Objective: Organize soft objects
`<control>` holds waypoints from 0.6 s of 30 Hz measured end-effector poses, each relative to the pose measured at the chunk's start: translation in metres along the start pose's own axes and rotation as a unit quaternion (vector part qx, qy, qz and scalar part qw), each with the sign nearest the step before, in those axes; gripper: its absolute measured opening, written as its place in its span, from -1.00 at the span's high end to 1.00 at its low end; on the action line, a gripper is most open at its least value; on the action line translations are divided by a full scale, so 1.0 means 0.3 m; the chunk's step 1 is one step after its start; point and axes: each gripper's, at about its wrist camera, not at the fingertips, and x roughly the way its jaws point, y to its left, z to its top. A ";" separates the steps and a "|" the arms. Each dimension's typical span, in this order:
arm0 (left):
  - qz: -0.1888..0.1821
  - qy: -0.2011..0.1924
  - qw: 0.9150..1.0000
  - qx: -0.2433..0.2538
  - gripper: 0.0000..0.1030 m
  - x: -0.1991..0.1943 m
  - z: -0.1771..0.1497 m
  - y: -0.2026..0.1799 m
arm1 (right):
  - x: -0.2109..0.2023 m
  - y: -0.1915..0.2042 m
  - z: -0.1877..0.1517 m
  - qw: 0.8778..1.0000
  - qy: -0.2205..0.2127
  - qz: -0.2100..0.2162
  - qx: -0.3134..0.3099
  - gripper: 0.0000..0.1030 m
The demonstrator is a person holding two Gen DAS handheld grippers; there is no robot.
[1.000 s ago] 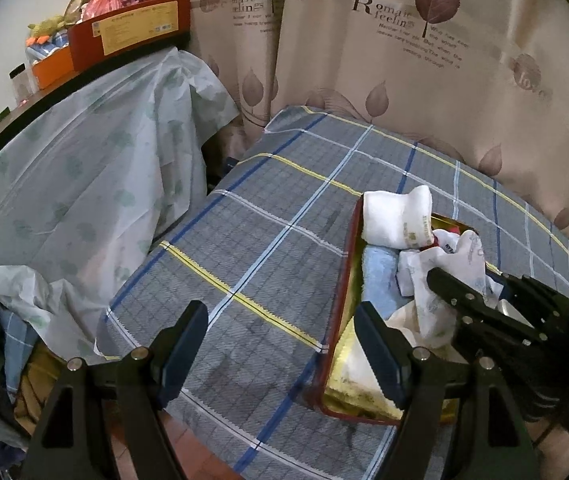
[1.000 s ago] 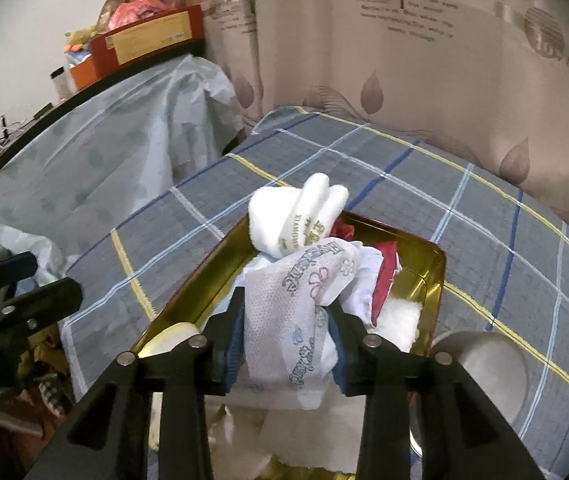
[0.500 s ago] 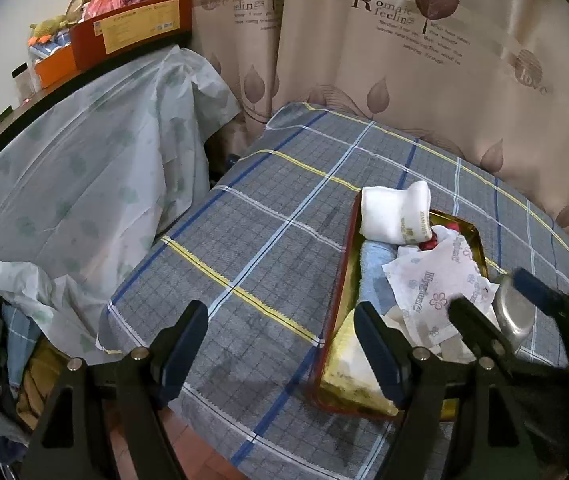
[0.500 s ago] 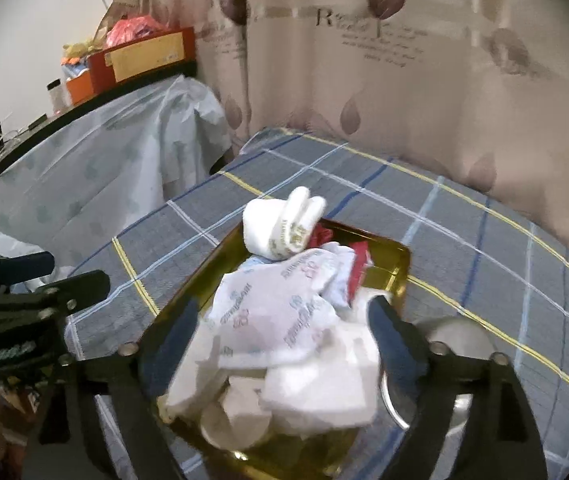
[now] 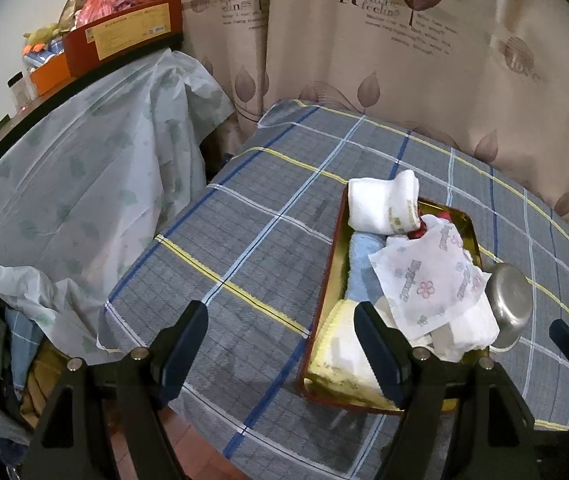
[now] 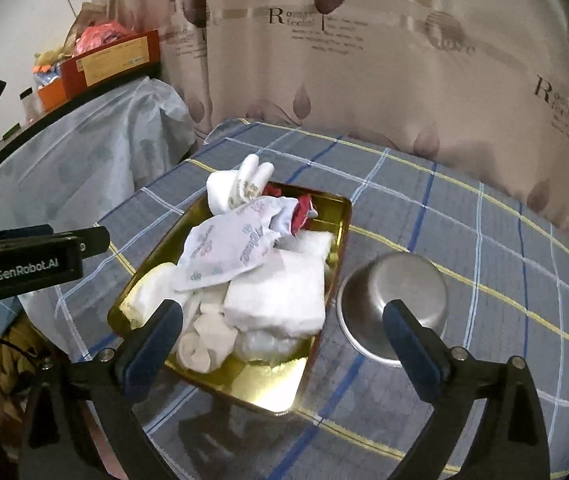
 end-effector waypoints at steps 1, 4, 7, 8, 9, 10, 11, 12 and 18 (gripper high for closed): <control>-0.001 0.000 1.000 0.003 -0.51 -0.002 -0.001 -0.005 | -0.003 -0.004 -0.003 1.000 0.001 -0.001 0.002 -0.93; -0.002 0.000 1.000 0.006 -0.51 -0.007 -0.004 -0.016 | -0.005 -0.012 -0.011 1.000 0.005 -0.003 0.006 -0.93; -0.001 0.001 1.000 0.009 -0.51 -0.006 -0.005 -0.024 | 0.004 -0.019 -0.017 1.000 0.012 0.001 0.013 -0.94; -0.002 0.002 1.000 0.010 -0.51 -0.006 -0.006 -0.025 | 0.008 -0.020 -0.020 1.000 0.016 0.002 0.015 -0.94; -0.001 0.002 1.000 0.011 -0.51 -0.005 -0.005 -0.026 | 0.009 -0.018 -0.024 1.000 0.017 0.003 0.016 -0.94; -0.001 0.003 1.000 0.011 -0.51 -0.004 -0.005 -0.027 | 0.010 -0.016 -0.028 1.000 0.018 0.002 0.015 -0.94; -0.002 0.003 1.000 0.011 -0.51 -0.005 -0.006 -0.029 | 0.009 -0.015 -0.031 1.000 0.018 0.001 0.013 -0.94; -0.002 0.003 1.000 0.012 -0.51 -0.006 -0.007 -0.031 | 0.009 -0.013 -0.033 1.000 0.018 0.000 0.011 -0.94; -0.004 0.003 1.000 0.014 -0.51 -0.008 -0.012 -0.039 | 0.003 -0.010 -0.033 1.000 0.018 0.002 0.008 -0.94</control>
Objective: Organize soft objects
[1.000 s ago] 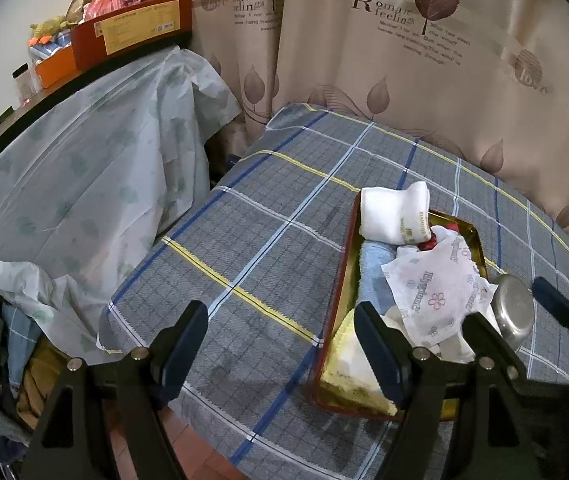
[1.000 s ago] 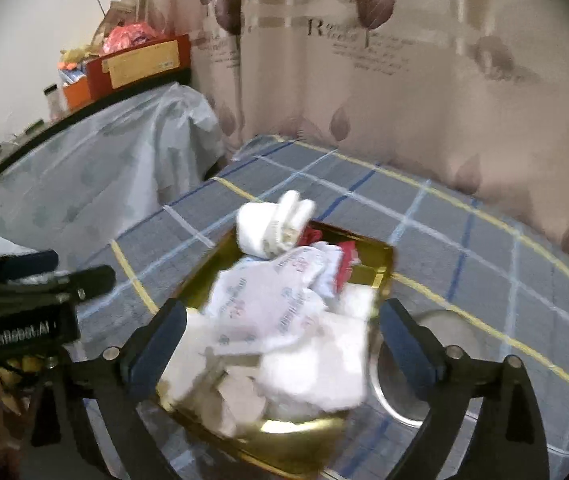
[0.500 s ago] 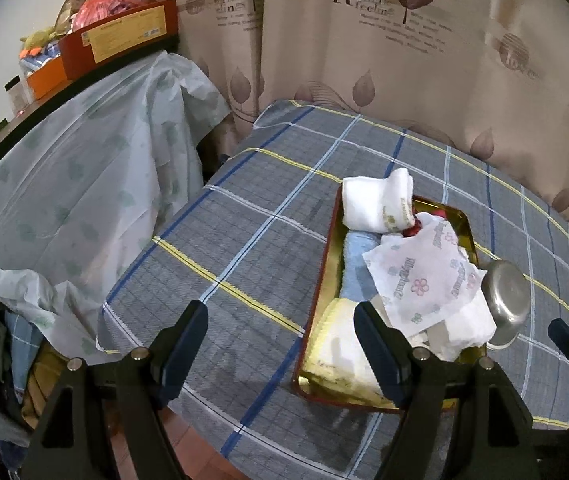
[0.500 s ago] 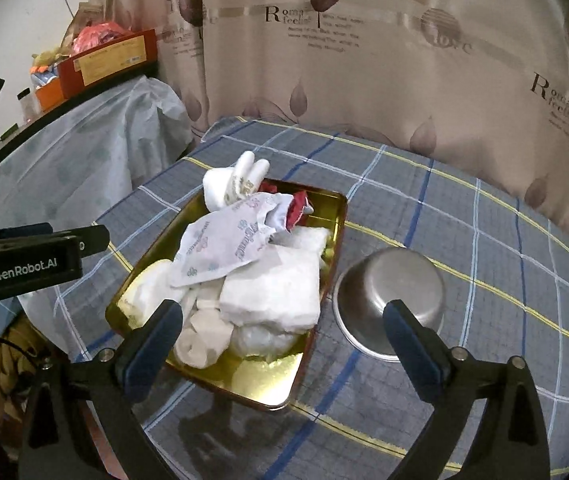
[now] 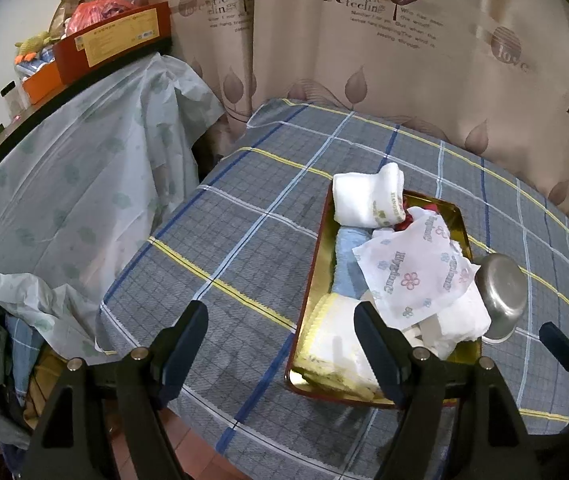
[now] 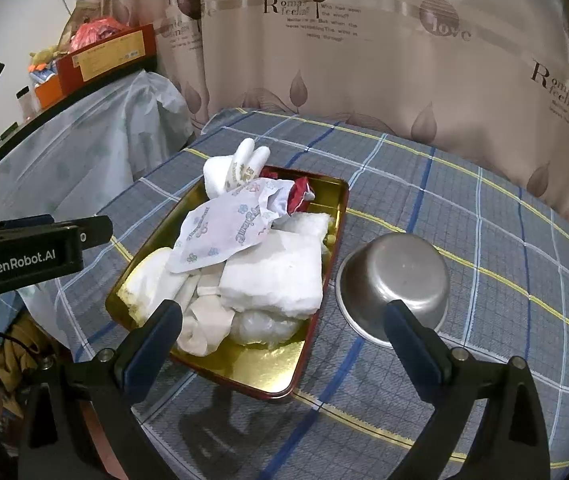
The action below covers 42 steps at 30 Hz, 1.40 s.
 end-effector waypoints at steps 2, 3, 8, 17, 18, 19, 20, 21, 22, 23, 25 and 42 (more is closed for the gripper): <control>0.002 0.001 1.000 0.000 -0.51 -0.002 -0.002 -0.003 | 0.003 0.003 -0.001 1.000 0.003 -0.001 -0.002 -0.95; 0.000 0.001 1.000 0.000 -0.51 -0.003 -0.002 -0.004 | 0.005 0.003 -0.002 1.000 0.004 -0.001 -0.002 -0.95; -0.002 0.000 1.000 0.002 -0.51 -0.007 0.000 -0.007 | 0.010 0.010 -0.006 1.000 0.008 0.000 -0.004 -0.95; -0.003 0.003 1.000 0.001 -0.51 -0.006 0.004 -0.004 | 0.016 0.015 -0.010 1.000 0.012 0.001 -0.005 -0.95; -0.006 0.003 1.000 0.001 -0.51 -0.006 0.005 -0.004 | 0.016 0.016 -0.011 1.000 0.012 0.001 -0.005 -0.95; -0.007 0.003 1.000 0.001 -0.51 -0.005 0.004 -0.003 | 0.016 0.018 -0.011 1.000 0.012 0.002 -0.006 -0.95; -0.005 0.005 1.000 0.000 -0.51 -0.004 0.004 -0.002 | 0.016 0.019 -0.012 1.000 0.012 0.002 -0.006 -0.95; -0.004 0.006 1.000 0.000 -0.51 -0.003 0.003 -0.001 | 0.017 0.018 -0.012 1.000 0.012 0.002 -0.005 -0.95; -0.004 0.006 1.000 0.001 -0.51 -0.002 0.002 0.000 | 0.018 0.019 -0.012 1.000 0.013 0.002 -0.006 -0.95; -0.004 0.006 1.000 0.000 -0.51 -0.002 0.001 0.000 | 0.018 0.020 -0.012 1.000 0.014 0.002 -0.006 -0.95; -0.005 0.006 1.000 0.001 -0.51 -0.002 0.002 0.001 | 0.017 0.021 -0.013 1.000 0.014 0.004 -0.005 -0.95; 0.000 0.010 1.000 -0.001 -0.51 0.001 0.001 0.001 | 0.033 0.029 -0.013 1.000 0.024 0.008 -0.012 -0.96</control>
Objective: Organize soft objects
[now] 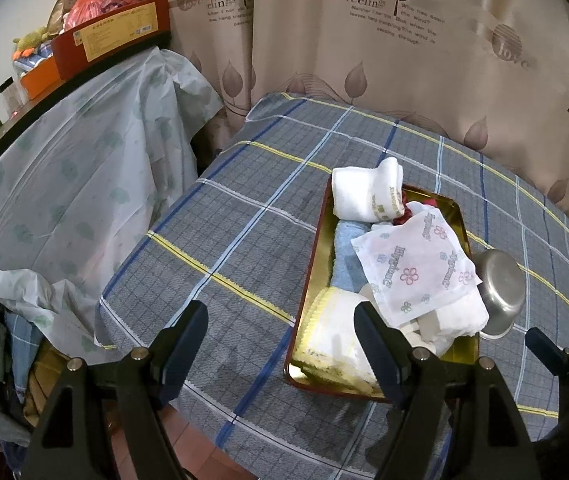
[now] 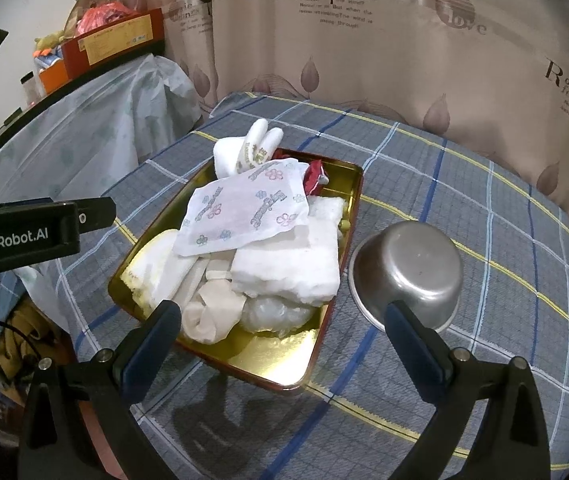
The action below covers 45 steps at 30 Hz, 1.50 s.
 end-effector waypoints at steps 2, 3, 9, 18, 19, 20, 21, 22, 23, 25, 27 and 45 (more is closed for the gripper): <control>-0.001 0.001 1.000 0.000 -0.51 -0.003 -0.002 -0.004 | 0.001 0.002 -0.002 1.000 0.001 -0.001 -0.002 -0.96; -0.002 0.001 1.000 0.000 -0.51 -0.005 -0.002 -0.005 | 0.001 0.002 -0.002 1.000 0.002 0.000 -0.002 -0.96; -0.002 0.002 1.000 0.003 -0.51 -0.007 -0.005 -0.015 | 0.005 0.010 -0.010 1.000 0.004 0.001 -0.006 -0.96; -0.001 0.002 1.000 0.007 -0.51 -0.005 -0.008 -0.029 | 0.012 0.006 -0.020 1.000 0.010 0.002 -0.007 -0.96; -0.003 0.003 1.000 0.007 -0.51 -0.005 -0.008 -0.029 | 0.012 0.006 -0.020 1.000 0.010 0.002 -0.007 -0.96; -0.003 0.002 1.000 0.008 -0.51 -0.005 -0.008 -0.029 | 0.012 0.006 -0.019 1.000 0.009 0.001 -0.007 -0.96; -0.001 0.003 1.000 0.008 -0.51 -0.005 -0.009 -0.032 | 0.012 0.006 -0.018 1.000 0.009 0.001 -0.007 -0.96; -0.001 0.003 1.000 0.007 -0.51 -0.004 -0.008 -0.032 | 0.013 0.006 -0.020 1.000 0.009 0.000 -0.007 -0.96; -0.003 0.003 1.000 0.007 -0.51 -0.004 -0.008 -0.031 | 0.013 0.007 -0.018 1.000 0.009 0.000 -0.006 -0.96; -0.002 0.003 1.000 0.007 -0.51 -0.005 -0.009 -0.030 | 0.013 0.006 -0.020 1.000 0.010 0.002 -0.005 -0.96; -0.002 0.003 1.000 0.008 -0.51 -0.005 -0.009 -0.030 | 0.012 0.007 -0.018 1.000 0.009 0.001 -0.006 -0.96; -0.008 0.006 1.000 0.013 -0.51 -0.003 -0.007 -0.032 | 0.009 0.010 -0.024 1.000 0.012 0.003 -0.012 -0.97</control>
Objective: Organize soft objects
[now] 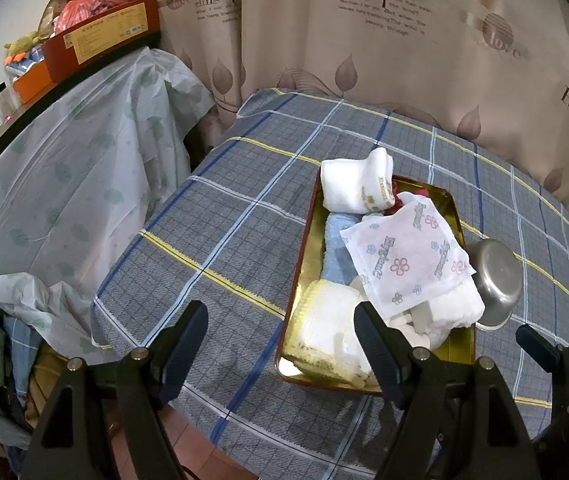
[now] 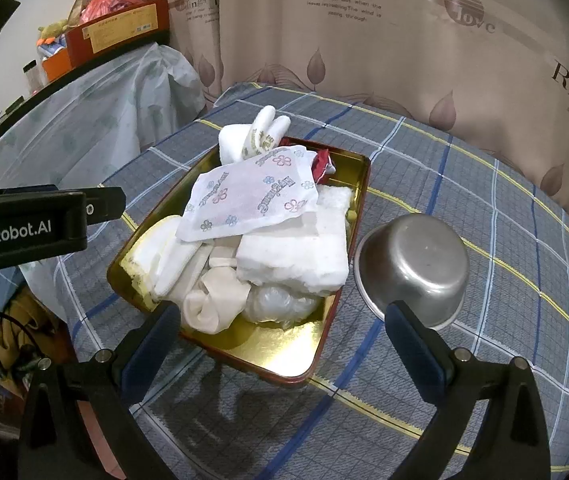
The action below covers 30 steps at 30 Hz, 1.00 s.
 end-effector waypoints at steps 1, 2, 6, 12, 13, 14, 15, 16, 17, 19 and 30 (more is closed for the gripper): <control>0.001 0.001 1.000 0.000 -0.51 0.001 -0.001 0.003 | 0.000 0.000 0.000 1.000 0.000 0.000 0.000 -0.97; 0.002 0.001 1.000 -0.001 -0.51 0.001 -0.002 0.004 | 0.000 0.001 0.001 1.000 0.001 0.000 0.000 -0.97; 0.002 0.002 1.000 -0.001 -0.51 0.001 -0.004 0.007 | 0.003 0.004 -0.004 1.000 0.002 0.000 -0.005 -0.97; 0.001 0.003 1.000 0.001 -0.51 0.001 -0.003 0.007 | 0.004 0.004 -0.006 1.000 0.002 0.000 -0.006 -0.97; 0.002 0.003 1.000 0.002 -0.51 0.002 -0.004 0.007 | 0.005 0.004 -0.005 1.000 0.002 0.000 -0.006 -0.97; 0.002 0.003 1.000 0.002 -0.51 0.003 -0.005 0.007 | 0.005 0.004 -0.005 1.000 0.003 0.000 -0.006 -0.97; 0.001 0.003 1.000 0.003 -0.51 0.003 -0.005 0.006 | 0.005 0.004 -0.005 1.000 0.002 0.000 -0.007 -0.97; 0.000 0.003 1.000 0.003 -0.51 0.004 -0.006 0.005 | 0.005 0.004 -0.005 1.000 0.002 -0.001 -0.007 -0.97; -0.001 0.004 1.000 0.003 -0.51 0.005 -0.007 0.006 | 0.005 0.005 -0.005 1.000 0.002 0.000 -0.006 -0.97; -0.003 0.005 1.000 0.007 -0.51 0.005 -0.009 0.005 | 0.007 0.003 -0.005 1.000 0.003 0.000 -0.006 -0.97; -0.001 0.003 1.000 0.015 -0.51 0.005 -0.005 -0.004 | 0.007 0.012 -0.010 1.000 0.002 -0.001 -0.010 -0.97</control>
